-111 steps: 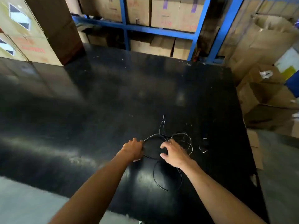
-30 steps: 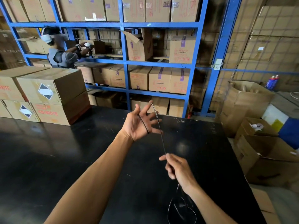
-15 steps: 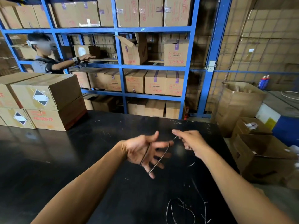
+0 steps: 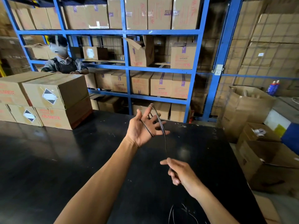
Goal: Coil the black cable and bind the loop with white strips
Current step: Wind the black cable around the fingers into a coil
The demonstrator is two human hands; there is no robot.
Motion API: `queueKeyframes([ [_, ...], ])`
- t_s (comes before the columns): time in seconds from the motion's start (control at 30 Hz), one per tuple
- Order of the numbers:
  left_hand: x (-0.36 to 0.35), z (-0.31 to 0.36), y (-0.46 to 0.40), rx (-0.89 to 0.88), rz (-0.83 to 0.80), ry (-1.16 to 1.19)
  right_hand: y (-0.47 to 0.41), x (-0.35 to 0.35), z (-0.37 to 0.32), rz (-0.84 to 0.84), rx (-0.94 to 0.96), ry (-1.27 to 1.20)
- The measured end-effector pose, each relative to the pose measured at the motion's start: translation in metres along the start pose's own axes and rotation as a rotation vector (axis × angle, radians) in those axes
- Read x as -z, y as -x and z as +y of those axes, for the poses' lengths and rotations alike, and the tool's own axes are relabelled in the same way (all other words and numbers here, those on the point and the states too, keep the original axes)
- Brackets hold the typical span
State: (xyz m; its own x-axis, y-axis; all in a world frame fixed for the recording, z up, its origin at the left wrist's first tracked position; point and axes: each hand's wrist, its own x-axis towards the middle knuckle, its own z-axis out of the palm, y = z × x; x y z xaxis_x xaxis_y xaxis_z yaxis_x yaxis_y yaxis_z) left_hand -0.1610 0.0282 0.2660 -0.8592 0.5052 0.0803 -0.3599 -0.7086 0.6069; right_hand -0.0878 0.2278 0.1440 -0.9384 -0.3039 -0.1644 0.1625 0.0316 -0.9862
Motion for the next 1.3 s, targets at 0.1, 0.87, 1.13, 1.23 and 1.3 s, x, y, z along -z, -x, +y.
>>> queueKeyframes([
  [0.1, -0.006, 0.0, 0.006, 0.108, -0.182, -0.038, -0.002, 0.003, 0.014, 0.092, -0.099, 0.139],
  [0.87, 0.018, -0.001, 0.009, 0.067, 0.017, -0.066, -0.003, 0.02, -0.015, -0.106, 0.043, -0.121],
  [1.13, 0.0, 0.0, 0.022, 0.402, -0.361, -0.202, -0.017, 0.028, -0.019, 0.214, -0.009, 0.428],
  [1.23, 0.005, -0.011, 0.026, 0.625, -0.404, -0.382, -0.027, 0.048, -0.061, 0.268, 0.013, 0.555],
  [1.3, 0.008, -0.021, 0.026, 0.75, -0.37, -0.553, -0.032, 0.058, -0.089, 0.237, 0.028, 0.614],
])
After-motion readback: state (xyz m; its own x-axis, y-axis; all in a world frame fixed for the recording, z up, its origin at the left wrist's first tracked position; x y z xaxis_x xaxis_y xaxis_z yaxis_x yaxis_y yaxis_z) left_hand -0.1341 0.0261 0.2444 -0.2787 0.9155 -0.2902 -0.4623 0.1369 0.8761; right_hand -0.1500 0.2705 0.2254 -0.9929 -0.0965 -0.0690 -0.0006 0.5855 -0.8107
